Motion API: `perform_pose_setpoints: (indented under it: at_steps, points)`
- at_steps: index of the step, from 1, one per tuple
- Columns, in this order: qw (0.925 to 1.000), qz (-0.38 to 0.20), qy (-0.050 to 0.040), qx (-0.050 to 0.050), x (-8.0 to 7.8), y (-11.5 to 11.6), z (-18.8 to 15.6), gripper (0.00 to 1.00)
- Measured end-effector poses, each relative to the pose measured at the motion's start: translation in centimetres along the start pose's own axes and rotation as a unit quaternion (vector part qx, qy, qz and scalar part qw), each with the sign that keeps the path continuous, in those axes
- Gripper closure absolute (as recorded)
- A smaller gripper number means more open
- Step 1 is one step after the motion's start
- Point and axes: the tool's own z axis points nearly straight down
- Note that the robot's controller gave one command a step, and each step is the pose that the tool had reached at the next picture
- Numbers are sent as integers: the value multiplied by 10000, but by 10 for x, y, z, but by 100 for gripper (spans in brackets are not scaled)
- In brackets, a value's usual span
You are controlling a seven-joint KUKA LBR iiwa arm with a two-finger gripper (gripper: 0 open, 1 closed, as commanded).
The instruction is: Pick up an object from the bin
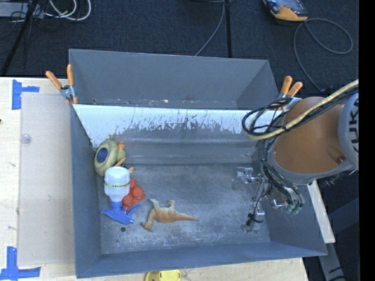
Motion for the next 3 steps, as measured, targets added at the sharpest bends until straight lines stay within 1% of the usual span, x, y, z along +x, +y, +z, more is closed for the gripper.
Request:
perform_pose_setpoints:
  at_steps: [1, 2, 3]
  points:
    - [10000, -7, -37, 3, -2, 0, -4, 0]
    - [9998, -195, -71, 11, -8, 15, 31, 0]
    - [9940, -1092, -45, 7, -55, 27, 85, 0]
